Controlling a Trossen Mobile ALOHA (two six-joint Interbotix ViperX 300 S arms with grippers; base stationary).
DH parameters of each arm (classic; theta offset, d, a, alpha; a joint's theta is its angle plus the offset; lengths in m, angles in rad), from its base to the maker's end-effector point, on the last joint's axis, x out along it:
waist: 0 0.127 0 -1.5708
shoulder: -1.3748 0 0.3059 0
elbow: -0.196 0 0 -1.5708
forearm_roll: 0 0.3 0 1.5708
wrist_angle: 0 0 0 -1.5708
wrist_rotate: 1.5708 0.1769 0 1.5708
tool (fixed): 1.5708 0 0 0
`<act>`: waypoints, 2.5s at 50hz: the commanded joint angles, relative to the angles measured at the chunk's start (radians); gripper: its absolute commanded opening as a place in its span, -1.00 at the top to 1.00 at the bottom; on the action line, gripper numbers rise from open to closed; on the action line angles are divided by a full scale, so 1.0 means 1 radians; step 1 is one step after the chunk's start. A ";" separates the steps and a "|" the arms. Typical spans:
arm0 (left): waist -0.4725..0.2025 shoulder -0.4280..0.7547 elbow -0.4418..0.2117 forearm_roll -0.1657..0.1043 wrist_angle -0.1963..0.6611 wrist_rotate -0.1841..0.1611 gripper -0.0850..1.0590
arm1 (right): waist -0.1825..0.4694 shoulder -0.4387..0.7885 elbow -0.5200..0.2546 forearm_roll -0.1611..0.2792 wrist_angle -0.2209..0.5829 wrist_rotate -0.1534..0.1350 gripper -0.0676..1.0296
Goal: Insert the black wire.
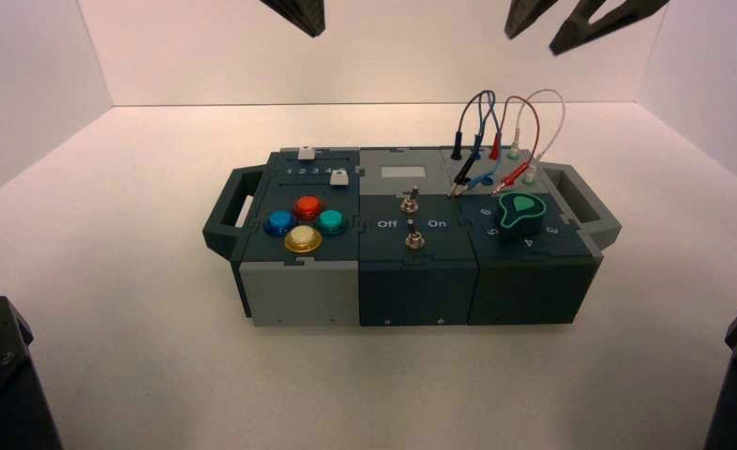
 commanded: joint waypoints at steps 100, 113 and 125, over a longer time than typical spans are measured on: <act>0.000 0.017 0.051 -0.006 -0.035 0.061 0.91 | 0.114 0.488 -0.072 0.046 -0.183 -0.020 0.92; 0.000 0.015 0.054 -0.009 -0.035 0.060 0.91 | 0.115 0.436 -0.089 -0.011 -0.143 -0.014 0.92; 0.000 0.018 0.052 -0.011 -0.038 0.061 0.91 | 0.115 0.426 -0.097 -0.087 -0.144 0.005 0.92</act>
